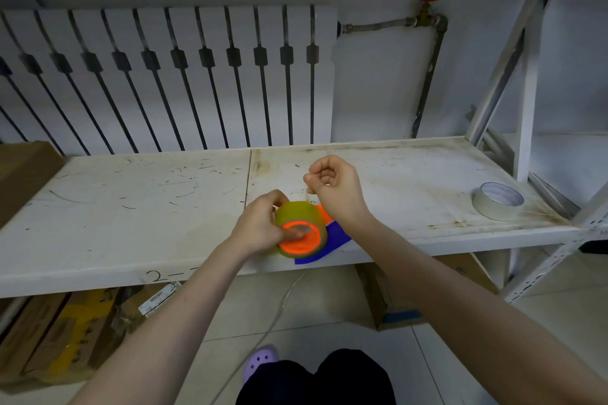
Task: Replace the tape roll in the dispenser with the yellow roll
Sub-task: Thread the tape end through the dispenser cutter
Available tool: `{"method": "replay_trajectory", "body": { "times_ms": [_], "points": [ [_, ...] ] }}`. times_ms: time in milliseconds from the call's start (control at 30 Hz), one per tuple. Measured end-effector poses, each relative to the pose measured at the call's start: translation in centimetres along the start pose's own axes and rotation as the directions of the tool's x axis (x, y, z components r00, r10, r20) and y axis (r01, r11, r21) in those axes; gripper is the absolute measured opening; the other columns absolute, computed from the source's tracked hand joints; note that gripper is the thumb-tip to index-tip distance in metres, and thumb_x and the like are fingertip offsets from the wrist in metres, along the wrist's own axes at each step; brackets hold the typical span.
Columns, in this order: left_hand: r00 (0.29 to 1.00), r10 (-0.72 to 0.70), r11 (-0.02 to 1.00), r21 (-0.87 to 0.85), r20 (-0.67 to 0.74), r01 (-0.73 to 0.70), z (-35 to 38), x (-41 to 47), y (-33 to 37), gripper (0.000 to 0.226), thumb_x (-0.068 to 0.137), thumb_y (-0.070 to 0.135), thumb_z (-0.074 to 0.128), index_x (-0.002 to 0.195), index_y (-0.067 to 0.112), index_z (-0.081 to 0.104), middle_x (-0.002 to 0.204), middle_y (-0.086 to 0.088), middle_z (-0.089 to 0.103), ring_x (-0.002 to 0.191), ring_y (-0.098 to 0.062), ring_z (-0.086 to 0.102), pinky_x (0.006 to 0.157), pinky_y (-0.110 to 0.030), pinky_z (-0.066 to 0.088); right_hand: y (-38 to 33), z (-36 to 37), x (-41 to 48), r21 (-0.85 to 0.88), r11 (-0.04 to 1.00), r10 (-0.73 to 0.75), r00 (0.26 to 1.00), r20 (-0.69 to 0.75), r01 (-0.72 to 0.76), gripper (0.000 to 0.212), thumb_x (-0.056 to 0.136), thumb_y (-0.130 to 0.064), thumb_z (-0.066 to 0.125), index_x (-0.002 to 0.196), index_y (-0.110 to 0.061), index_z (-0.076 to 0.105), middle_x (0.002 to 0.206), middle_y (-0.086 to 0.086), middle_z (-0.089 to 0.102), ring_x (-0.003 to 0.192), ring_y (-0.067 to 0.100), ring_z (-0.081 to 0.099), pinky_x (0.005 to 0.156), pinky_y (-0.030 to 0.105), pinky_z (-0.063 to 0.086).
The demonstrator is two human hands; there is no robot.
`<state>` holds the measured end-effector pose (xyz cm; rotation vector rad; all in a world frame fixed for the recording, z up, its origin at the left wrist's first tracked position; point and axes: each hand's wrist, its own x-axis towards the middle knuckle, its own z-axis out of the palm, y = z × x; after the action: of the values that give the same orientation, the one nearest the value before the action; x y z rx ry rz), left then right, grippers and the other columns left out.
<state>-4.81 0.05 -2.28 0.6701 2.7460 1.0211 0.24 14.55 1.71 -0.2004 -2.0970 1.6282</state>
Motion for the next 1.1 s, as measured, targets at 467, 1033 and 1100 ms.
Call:
{"method": "replay_trajectory", "body": {
  "times_ms": [467,1033,1100],
  "points": [
    [0.999,0.000,1.000,0.012,-0.035,0.001,-0.4,0.1,1.7,0.064,0.048,0.065,0.071,0.102,0.032,0.064,0.097,0.006,0.067,0.090,-0.018,0.063,0.077,-0.042,0.056,-0.6,-0.9,-0.3,0.044,0.999,-0.022,0.999,-0.026,0.023,0.014,0.083,0.000,0.062,0.081,-0.013,0.056,0.072,0.001,0.056,0.066,0.012,0.057,0.063,0.023,0.056],
    [1.000,-0.019,0.996,0.083,-0.019,0.021,-0.1,0.7,2.1,0.041,0.048,0.067,0.068,0.075,0.038,0.059,0.082,0.002,0.068,0.085,-0.021,0.065,0.073,-0.042,0.057,-2.9,1.4,-1.7,0.068,0.990,-0.124,0.992,-0.026,0.126,0.023,0.080,-0.003,0.066,0.072,-0.023,0.059,0.074,-0.004,0.061,0.076,0.018,0.062,0.073,0.031,0.056],
    [1.000,-0.019,0.997,0.081,-0.019,0.021,-0.2,0.7,2.0,0.066,0.046,0.069,0.070,0.102,0.034,0.067,0.101,0.003,0.070,0.095,-0.019,0.064,0.078,-0.042,0.056,-2.8,0.5,-1.6,0.094,0.988,-0.120,0.992,-0.036,0.123,0.019,0.080,-0.001,0.065,0.073,-0.018,0.060,0.074,-0.001,0.061,0.074,0.019,0.062,0.071,0.032,0.057]
  ]
}}
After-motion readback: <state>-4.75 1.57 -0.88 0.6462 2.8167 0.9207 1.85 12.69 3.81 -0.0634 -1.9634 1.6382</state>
